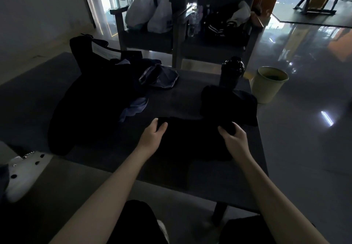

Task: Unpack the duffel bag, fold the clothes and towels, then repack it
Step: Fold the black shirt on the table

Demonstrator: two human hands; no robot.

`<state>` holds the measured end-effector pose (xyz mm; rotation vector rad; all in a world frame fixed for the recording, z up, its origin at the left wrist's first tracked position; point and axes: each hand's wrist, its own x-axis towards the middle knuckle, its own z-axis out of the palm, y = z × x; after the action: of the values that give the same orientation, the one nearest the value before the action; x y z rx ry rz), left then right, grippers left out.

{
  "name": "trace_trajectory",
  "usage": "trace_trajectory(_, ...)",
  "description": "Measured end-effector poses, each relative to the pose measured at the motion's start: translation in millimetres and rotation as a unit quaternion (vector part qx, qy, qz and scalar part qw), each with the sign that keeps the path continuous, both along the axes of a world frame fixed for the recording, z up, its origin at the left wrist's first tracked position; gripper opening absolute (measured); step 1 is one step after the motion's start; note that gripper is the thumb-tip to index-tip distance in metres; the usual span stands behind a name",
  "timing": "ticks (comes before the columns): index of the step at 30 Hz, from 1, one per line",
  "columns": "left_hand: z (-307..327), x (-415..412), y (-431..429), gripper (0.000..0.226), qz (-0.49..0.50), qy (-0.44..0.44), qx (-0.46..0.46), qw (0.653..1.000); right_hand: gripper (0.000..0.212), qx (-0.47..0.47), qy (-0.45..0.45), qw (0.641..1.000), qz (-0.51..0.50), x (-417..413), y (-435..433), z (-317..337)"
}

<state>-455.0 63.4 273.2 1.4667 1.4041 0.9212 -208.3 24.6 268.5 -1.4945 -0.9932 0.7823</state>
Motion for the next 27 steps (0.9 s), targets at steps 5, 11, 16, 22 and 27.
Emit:
trace_trajectory(5, -7, 10, 20, 0.039, 0.016, 0.087, -0.018, 0.996, 0.005, 0.002, -0.131, 0.991, -0.003, 1, 31, -4)
trace_trajectory(11, -9, 18, 28, 0.047, 0.040, 0.178, -0.028, 0.983, 0.021, -0.094, -0.241, 0.966, 0.003, 8, 51, -20)
trace_trajectory(16, -11, 21, 34, 0.044, 0.062, 0.216, -0.039, 0.974, 0.026, -0.158, -0.310, 0.937, -0.019, 7, 53, -28)
trace_trajectory(22, -6, 31, 38, 0.044, 0.071, 0.339, -0.062, 0.936, 0.025, -0.168, -0.392, 0.902, -0.069, -6, 50, -23)
trace_trajectory(27, -4, 43, 38, 0.045, 0.081, 0.478, -0.025, 0.874, 0.040, 0.034, -0.531, 0.846, -0.008, -30, 39, -21)
